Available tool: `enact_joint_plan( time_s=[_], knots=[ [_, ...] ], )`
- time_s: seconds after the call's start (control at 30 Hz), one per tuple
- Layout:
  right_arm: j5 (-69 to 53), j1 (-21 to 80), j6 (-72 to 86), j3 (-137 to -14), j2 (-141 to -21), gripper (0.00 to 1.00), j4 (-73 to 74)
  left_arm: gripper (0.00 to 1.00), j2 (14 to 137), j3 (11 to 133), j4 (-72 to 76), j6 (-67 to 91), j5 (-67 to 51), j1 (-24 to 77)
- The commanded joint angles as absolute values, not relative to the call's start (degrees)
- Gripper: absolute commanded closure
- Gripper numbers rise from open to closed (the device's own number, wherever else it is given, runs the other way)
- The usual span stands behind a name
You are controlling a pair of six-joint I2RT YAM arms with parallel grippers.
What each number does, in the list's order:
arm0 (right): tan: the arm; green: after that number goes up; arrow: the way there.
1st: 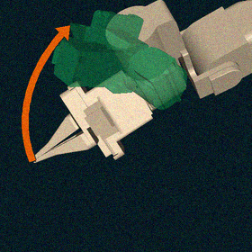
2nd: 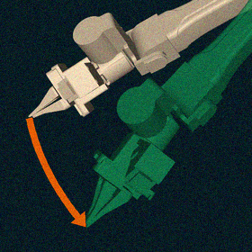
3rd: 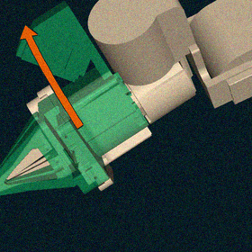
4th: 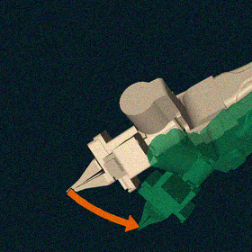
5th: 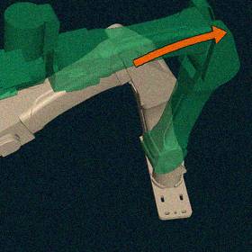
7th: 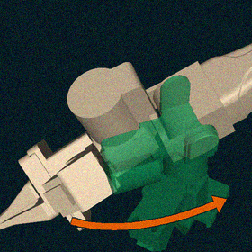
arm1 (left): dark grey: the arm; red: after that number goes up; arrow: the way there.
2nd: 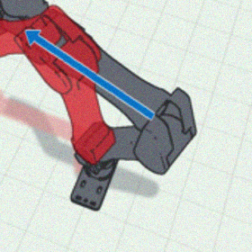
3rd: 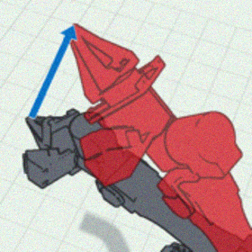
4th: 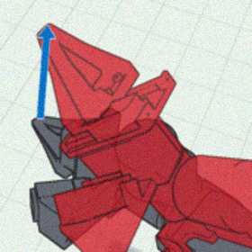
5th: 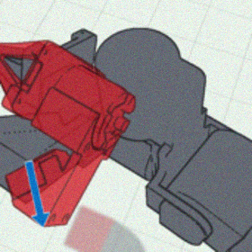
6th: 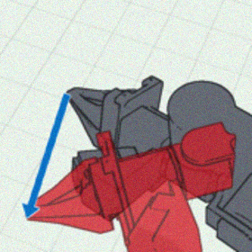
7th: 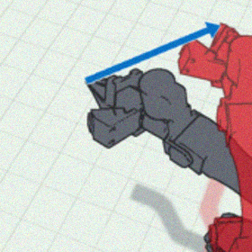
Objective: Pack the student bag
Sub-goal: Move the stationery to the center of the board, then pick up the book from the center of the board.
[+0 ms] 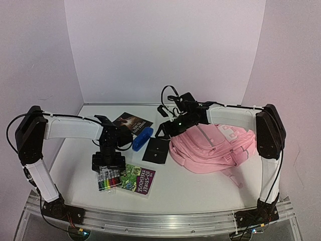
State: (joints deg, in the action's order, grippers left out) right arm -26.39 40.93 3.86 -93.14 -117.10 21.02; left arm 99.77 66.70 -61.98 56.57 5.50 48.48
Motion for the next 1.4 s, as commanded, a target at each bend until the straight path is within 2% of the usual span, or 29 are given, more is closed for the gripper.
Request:
enact_joint_plan(
  time_s=[0.0,0.13,0.33,0.47,0.67,0.9,1.1,1.37],
  knots=[
    [-29.7,41.4,3.0,-89.7,-112.4,0.27,21.3,0.09,97.6,70.9,-64.0,49.4,10.4,41.0],
    [-33.4,41.8,2.4,-87.3,-111.6,0.26,21.8,0.08,97.9,71.6,-62.0,46.6,8.2,34.2],
    [-36.7,44.5,1.1,-86.6,-113.3,0.23,22.9,0.04,90.9,69.0,-57.4,47.4,1.0,34.6],
    [-37.3,45.0,1.6,-87.8,-115.7,0.24,23.0,0.01,85.3,65.5,-55.7,48.0,-4.3,40.3],
    [-38.0,46.2,1.9,-89.3,-118.6,0.23,23.1,0.00,89.7,67.1,-60.7,55.3,-4.6,53.0],
    [-38.5,46.5,2.0,-89.6,-119.3,0.23,23.1,0.00,95.9,65.8,-63.4,61.2,-3.6,54.4],
    [-37.8,46.6,1.9,-88.3,-118.6,0.24,23.1,0.00,99.5,64.7,-66.7,62.0,-0.6,51.0],
    [-37.3,46.5,0.8,-87.1,-116.9,0.23,23.5,0.00,94.4,61.0,-66.7,56.8,5.5,39.3]
  ],
)
